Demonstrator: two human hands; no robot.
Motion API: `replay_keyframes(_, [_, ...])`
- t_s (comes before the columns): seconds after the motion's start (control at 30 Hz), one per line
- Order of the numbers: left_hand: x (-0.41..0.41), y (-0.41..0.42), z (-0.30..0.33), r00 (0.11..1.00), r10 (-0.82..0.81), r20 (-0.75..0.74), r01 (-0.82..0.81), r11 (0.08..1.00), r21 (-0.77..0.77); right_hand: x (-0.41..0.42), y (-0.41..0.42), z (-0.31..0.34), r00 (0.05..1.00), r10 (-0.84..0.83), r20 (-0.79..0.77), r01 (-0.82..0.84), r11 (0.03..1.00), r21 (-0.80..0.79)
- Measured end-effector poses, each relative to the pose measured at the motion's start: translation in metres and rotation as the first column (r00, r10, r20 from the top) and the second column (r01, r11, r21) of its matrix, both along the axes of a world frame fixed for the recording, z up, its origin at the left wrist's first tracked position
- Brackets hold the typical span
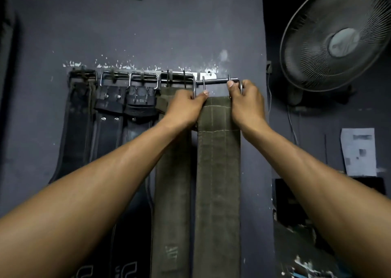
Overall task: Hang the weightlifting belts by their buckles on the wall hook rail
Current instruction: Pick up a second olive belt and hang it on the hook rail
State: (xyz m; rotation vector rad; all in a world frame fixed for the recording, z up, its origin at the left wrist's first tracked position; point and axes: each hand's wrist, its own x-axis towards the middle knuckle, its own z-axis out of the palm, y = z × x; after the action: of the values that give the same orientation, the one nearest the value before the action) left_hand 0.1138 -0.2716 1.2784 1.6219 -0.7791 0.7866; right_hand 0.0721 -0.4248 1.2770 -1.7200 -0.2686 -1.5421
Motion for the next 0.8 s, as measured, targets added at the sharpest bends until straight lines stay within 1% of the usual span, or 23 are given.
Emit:
replay_keyframes(0.1, [0.019, 0.002, 0.027, 0.994, 0.110, 0.012, -0.110, 0.994, 0.001, 0.021, 0.001, 0.027, 0.999, -0.032, -0.002, 0.032, 0.999, -0.018])
replay_keyframes(0.23, [0.036, 0.003, 0.058, 0.976, 0.211, 0.051, -0.209, 0.977, -0.035, 0.044, 0.003, 0.059, 0.999, -0.020, 0.032, 0.021, 0.999, -0.048])
replay_keyframes(0.3, [0.041, 0.002, 0.069, 0.974, 0.219, 0.065, -0.216, 0.976, -0.039, 0.052, 0.003, 0.073, 0.999, -0.003, 0.049, 0.006, 0.999, -0.052])
replay_keyframes(0.4, [0.050, 0.002, 0.081, 0.984, 0.177, 0.031, -0.176, 0.983, -0.043, 0.060, 0.002, 0.087, 0.999, -0.008, 0.044, 0.011, 0.998, -0.065])
replay_keyframes(0.5, [0.055, 0.000, 0.087, 0.973, 0.230, 0.000, -0.230, 0.973, -0.029, 0.073, -0.001, 0.094, 1.000, 0.003, -0.016, -0.003, 0.999, -0.035])
replay_keyframes(0.6, [0.059, -0.007, 0.086, 0.928, 0.371, 0.036, -0.371, 0.929, -0.020, 0.087, -0.005, 0.096, 0.995, 0.046, -0.087, -0.044, 0.999, 0.015])
replay_keyframes(0.67, [0.058, -0.011, 0.086, 0.891, 0.450, 0.066, -0.451, 0.892, 0.001, 0.092, -0.008, 0.094, 0.992, 0.066, -0.108, -0.063, 0.997, 0.036])
replay_keyframes(0.8, [0.049, -0.017, 0.084, 0.830, 0.542, 0.129, -0.554, 0.828, 0.088, 0.096, -0.014, 0.090, 0.994, 0.053, -0.100, -0.054, 0.998, -0.007])
